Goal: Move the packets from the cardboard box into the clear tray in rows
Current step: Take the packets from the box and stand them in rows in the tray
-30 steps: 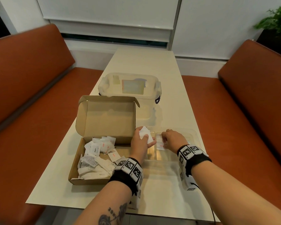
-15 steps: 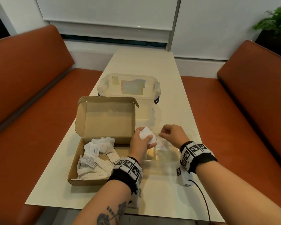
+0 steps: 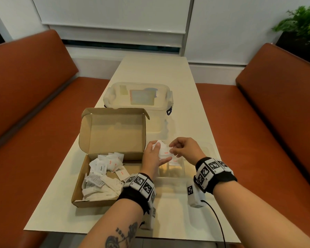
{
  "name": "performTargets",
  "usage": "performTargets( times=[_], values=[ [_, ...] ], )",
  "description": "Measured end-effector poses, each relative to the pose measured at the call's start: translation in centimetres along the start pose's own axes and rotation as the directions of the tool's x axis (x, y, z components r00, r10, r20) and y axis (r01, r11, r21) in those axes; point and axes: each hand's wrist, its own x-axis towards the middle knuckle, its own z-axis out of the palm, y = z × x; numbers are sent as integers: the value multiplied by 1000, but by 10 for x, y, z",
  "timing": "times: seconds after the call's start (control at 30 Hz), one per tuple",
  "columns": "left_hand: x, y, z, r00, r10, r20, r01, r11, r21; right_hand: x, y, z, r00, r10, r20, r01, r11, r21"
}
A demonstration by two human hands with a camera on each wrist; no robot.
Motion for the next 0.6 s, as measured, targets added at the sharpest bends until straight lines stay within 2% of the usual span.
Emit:
performTargets(
  times=[0.2,0.4,0.6],
  values=[
    [-1,-1,-2,998,48,28,-48,999,14,1,3,-7,999,14,-41,-15,999,-30],
    [0,-6,-4,996,72,58,-75,996,45,2,-3,-13,997,37,72,-27,991,-134],
    [3,-10,-7,996,85,-23,-86,993,-82,6,8,-20,992,76,-105,-103,953,-285]
  ],
)
